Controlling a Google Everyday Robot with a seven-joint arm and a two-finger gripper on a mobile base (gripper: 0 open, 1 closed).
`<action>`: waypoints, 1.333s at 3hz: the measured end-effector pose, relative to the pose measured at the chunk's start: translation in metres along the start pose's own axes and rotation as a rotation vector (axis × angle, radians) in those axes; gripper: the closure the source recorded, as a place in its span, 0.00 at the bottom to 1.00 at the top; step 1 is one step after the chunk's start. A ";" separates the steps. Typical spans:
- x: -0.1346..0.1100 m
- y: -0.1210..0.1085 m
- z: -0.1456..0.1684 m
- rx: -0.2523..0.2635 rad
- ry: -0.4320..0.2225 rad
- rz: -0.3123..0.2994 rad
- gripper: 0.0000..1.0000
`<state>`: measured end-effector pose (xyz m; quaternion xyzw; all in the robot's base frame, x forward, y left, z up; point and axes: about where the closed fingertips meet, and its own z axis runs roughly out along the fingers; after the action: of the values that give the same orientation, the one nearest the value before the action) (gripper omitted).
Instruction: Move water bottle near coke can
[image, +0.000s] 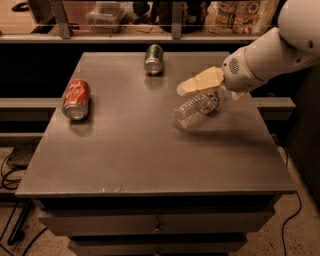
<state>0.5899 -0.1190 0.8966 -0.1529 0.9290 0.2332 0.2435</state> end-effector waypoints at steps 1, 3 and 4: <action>0.000 0.002 0.000 -0.001 0.001 0.075 0.00; 0.000 -0.008 0.013 0.022 0.006 0.148 0.00; -0.004 -0.015 0.028 0.063 -0.010 0.223 0.00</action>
Offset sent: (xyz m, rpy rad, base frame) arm 0.0038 -0.0103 -0.0137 0.0200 0.0880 -0.0974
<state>0.6094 -0.1167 0.8718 -0.0399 0.9457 0.2305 0.2256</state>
